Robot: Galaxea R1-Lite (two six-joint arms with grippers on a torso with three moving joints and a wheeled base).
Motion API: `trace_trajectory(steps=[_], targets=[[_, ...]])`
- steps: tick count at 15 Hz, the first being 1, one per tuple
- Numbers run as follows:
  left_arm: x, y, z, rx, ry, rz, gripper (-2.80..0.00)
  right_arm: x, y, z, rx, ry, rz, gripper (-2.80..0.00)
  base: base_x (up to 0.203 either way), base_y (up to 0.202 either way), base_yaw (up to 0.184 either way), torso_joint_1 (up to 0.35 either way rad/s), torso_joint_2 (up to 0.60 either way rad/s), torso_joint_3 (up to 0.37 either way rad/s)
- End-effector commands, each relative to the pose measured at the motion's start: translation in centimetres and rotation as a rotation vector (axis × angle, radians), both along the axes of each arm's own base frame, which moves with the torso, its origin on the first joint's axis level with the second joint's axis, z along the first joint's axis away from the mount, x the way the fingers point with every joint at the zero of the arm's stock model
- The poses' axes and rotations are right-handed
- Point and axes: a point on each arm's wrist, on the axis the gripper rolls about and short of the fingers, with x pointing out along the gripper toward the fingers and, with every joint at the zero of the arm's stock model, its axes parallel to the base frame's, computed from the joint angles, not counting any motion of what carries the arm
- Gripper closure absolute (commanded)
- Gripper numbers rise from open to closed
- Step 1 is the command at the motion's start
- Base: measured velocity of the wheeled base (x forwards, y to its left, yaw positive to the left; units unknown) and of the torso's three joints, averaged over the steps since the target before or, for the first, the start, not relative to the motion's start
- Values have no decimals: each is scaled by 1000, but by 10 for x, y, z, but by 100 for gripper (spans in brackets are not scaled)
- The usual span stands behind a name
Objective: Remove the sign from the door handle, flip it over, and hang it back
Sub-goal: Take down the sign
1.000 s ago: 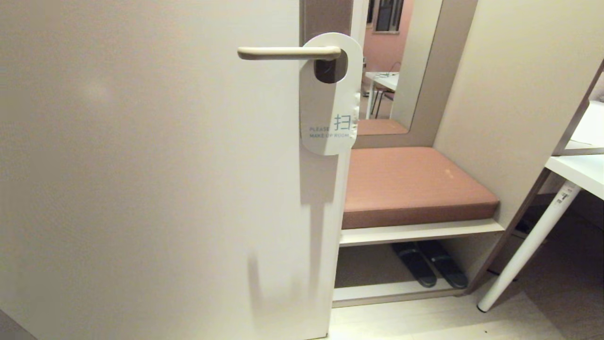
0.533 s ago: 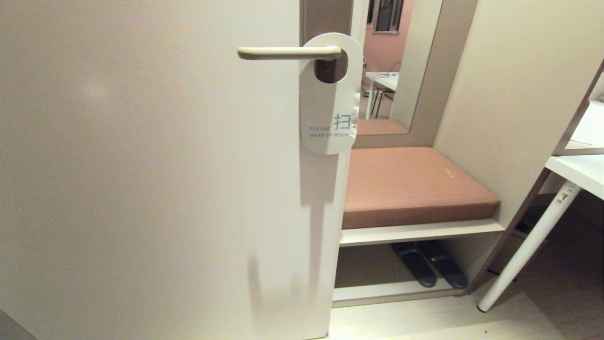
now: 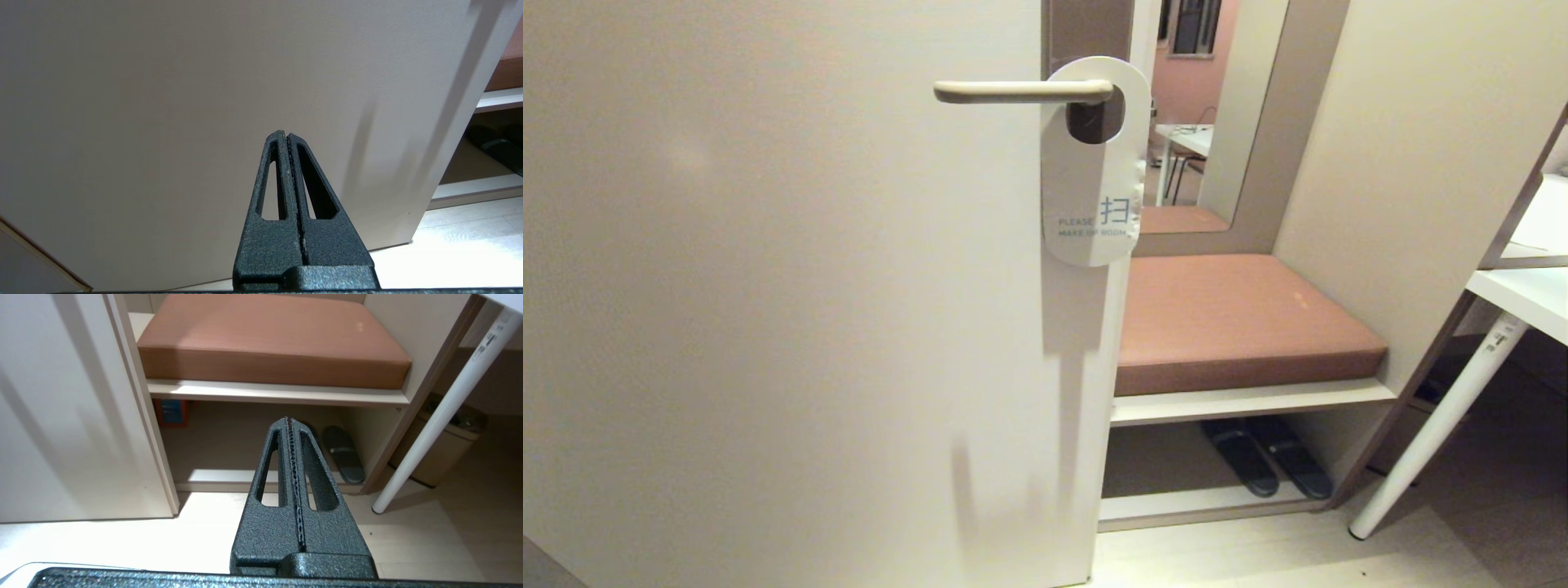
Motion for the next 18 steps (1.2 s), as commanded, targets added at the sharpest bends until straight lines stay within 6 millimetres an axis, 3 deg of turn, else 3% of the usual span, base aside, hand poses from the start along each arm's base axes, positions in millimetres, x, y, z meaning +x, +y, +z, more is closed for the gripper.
trace_trajectory(steps=[1,7,11,14,18], targets=[[0,0,0,1,1,0,0,-3,0,8,2,-25,13,0,0,0,0,0,0,0],[0,0,0,1,2,0,0,-5,0,59,10,-25,16,0,0,0,0,0,0,0],[0,0,0,1,0,0,0,12,0,123,11,-26,2,0,0,0,0,0,0,0],[0,0,0,1,0,0,0,34,0,172,10,-31,-10,0,0,0,0,0,0,0],[0,0,0,1,0,0,0,84,-1,236,8,-33,-45,0,0,0,0,0,0,0]])
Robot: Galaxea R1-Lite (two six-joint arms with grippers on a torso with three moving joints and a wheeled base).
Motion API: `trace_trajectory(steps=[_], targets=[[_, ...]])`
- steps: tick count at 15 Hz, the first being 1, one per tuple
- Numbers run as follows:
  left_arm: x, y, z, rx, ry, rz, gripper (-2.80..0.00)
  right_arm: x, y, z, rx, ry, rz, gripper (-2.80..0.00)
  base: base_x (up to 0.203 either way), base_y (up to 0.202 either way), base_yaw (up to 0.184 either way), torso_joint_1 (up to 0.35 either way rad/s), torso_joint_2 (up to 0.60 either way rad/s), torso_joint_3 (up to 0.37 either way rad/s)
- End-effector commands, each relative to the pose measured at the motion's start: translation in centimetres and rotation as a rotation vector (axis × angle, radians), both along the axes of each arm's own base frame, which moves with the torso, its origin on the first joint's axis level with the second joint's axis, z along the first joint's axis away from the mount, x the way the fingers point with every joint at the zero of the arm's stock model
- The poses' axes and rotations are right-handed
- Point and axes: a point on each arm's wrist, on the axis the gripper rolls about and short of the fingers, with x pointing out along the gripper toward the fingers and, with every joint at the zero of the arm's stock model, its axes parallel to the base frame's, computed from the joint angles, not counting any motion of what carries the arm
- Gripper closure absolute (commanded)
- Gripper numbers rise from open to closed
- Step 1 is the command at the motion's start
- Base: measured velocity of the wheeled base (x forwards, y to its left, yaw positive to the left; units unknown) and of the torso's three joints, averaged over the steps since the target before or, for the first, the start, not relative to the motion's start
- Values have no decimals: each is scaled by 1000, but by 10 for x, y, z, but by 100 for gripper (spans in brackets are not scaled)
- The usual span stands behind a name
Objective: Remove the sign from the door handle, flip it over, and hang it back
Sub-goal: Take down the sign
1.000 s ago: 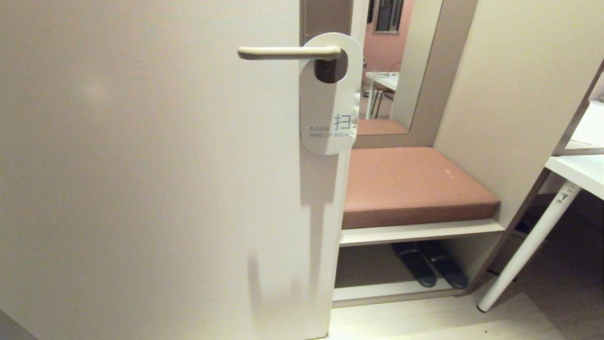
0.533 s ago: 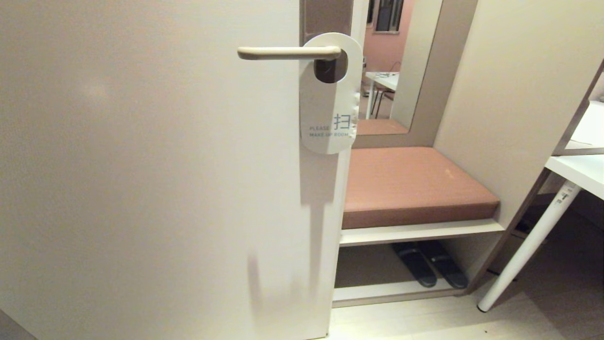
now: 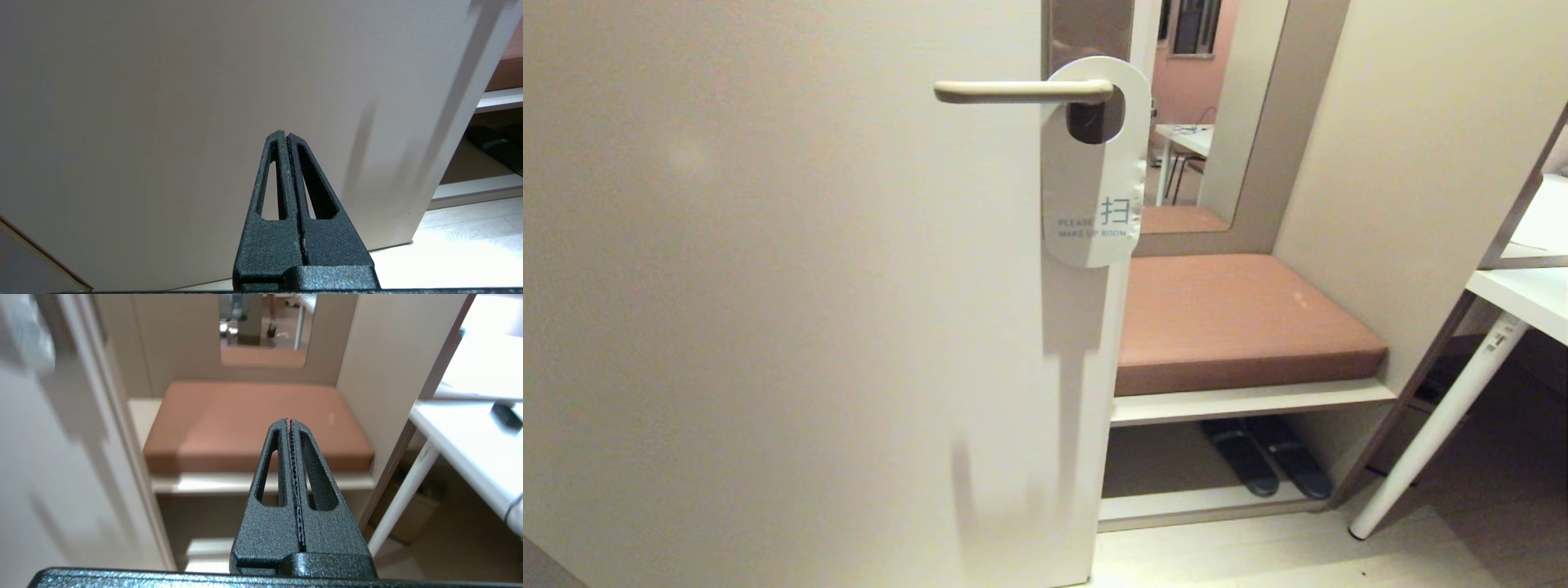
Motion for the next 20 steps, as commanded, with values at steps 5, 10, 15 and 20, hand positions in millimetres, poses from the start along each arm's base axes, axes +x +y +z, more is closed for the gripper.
trace_trajectory(steps=[5,10,15,20], targets=[[0,0,0,0,1,0,0,119,-13,52,6,138,-96,0,0,0,0,0,0,0],[0,0,0,0,1,0,0,194,-43,67,27,173,-74,0,0,0,0,0,0,0],[0,0,0,0,1,0,0,236,-50,65,38,198,83,0,0,0,0,0,0,0],[0,0,0,0,1,0,0,246,-43,65,20,183,424,0,0,0,0,0,0,0]])
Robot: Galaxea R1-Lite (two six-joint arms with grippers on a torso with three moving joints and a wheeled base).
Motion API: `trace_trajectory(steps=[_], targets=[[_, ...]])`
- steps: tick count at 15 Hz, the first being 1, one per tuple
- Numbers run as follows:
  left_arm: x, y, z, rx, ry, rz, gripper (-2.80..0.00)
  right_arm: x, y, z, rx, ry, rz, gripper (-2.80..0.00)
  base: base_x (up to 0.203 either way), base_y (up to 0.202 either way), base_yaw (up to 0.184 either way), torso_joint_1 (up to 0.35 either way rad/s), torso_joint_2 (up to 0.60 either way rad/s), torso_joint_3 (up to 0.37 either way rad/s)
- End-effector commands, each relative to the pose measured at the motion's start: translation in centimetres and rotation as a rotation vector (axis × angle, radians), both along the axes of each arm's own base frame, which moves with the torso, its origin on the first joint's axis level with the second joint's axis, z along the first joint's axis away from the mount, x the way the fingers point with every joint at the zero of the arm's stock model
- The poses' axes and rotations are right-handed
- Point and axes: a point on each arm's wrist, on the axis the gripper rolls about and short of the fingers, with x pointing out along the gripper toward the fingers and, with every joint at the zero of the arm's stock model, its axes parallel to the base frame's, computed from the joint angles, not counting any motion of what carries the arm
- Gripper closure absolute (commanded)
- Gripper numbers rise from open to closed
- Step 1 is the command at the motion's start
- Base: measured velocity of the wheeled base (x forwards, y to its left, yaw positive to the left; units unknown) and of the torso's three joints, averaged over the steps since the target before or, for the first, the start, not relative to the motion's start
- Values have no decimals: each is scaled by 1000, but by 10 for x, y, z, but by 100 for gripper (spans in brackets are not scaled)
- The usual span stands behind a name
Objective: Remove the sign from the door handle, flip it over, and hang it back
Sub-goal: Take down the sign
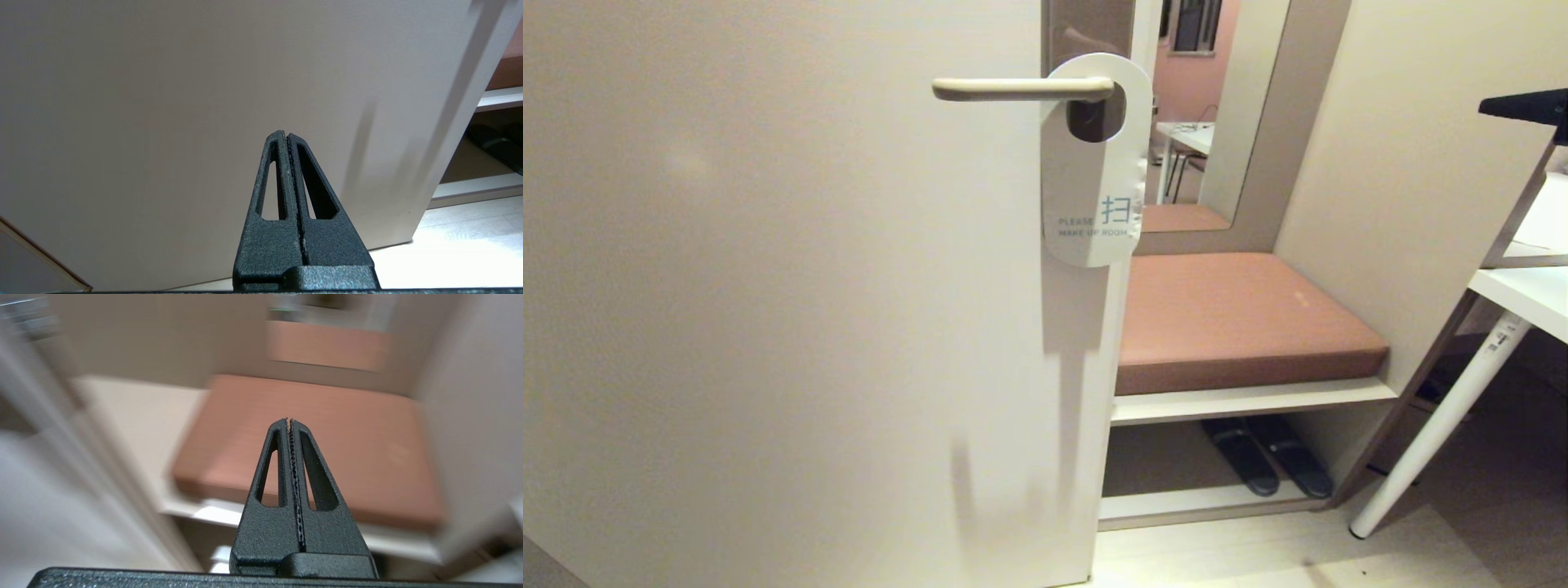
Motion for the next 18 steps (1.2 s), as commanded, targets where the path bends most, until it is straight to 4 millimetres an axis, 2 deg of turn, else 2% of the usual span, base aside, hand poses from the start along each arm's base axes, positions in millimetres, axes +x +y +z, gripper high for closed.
trace_trajectory(steps=[1,4,8,12,18], targets=[[0,0,0,0,0,0,0,4,4,-4,-1,-6,217,0,0,0,0,0,0,0],[0,0,0,0,0,0,0,10,16,-10,20,-15,506,0,0,0,0,0,0,0],[0,0,0,0,0,0,0,19,43,-17,66,-2,772,0,0,0,0,0,0,0],[0,0,0,0,0,0,0,32,77,-24,78,18,925,0,0,0,0,0,0,0],[0,0,0,0,0,0,0,71,102,-44,103,55,1056,0,0,0,0,0,0,0]])
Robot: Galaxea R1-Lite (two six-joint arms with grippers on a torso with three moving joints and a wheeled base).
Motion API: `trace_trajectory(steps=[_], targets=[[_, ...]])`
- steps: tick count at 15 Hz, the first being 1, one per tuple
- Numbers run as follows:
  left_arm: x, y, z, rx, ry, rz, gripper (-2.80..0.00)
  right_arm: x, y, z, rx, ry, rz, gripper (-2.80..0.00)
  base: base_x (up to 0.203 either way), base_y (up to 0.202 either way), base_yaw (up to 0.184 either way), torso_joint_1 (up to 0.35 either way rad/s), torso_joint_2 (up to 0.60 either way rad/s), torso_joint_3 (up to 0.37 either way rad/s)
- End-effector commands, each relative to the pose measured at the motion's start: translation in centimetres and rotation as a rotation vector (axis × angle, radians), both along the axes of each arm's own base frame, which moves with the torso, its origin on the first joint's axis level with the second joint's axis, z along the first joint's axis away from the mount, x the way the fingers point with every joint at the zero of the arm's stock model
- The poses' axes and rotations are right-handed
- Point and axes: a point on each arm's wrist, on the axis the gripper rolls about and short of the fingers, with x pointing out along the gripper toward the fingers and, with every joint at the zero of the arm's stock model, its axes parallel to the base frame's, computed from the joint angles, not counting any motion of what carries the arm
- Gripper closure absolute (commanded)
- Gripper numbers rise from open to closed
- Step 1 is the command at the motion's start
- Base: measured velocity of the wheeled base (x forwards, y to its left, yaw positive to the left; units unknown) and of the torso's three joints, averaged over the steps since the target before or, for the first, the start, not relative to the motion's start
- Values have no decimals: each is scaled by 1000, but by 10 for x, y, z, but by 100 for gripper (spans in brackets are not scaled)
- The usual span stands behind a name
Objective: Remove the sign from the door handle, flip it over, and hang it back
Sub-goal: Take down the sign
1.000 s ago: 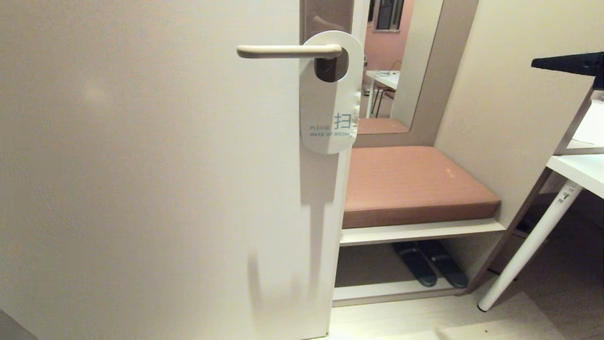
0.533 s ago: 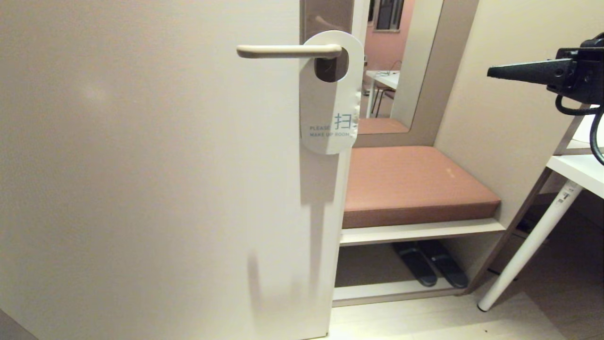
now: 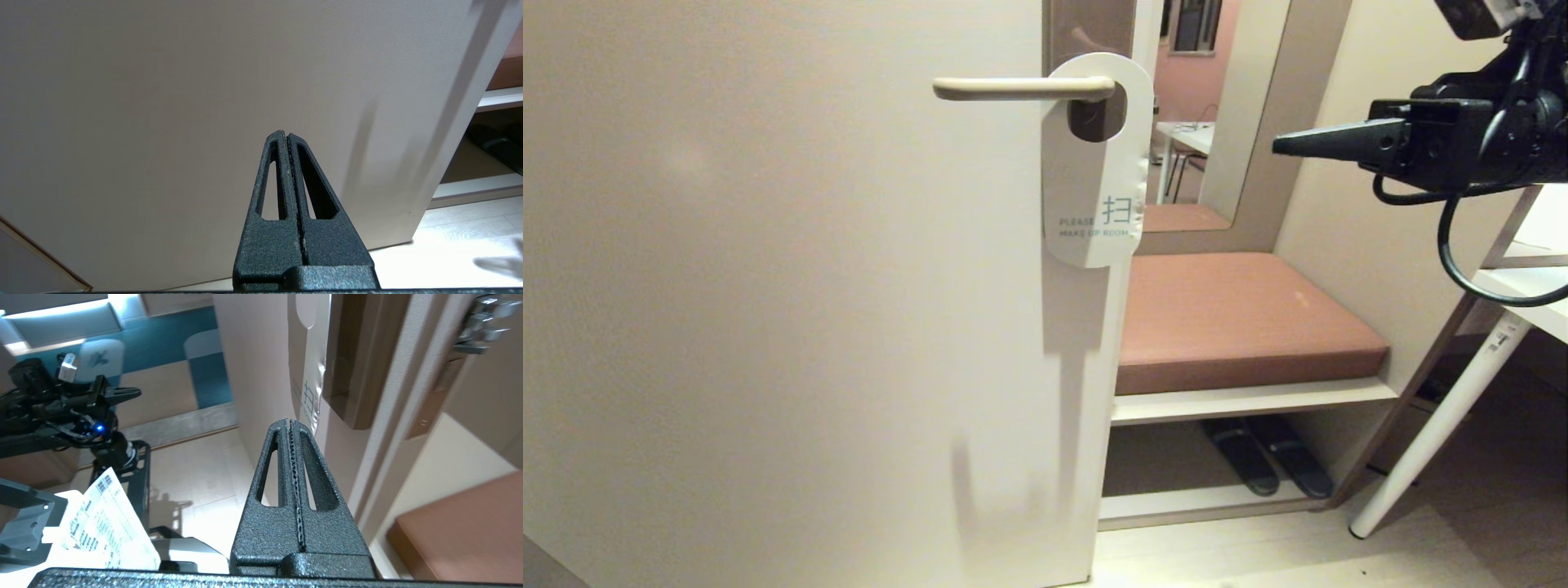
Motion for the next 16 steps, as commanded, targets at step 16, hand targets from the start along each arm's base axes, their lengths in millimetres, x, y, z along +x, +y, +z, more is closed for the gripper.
trace_trajectory(steps=[16], targets=[[0,0,0,0,0,0,0,34,56,-29,-13,36,160,0,0,0,0,0,0,0]])
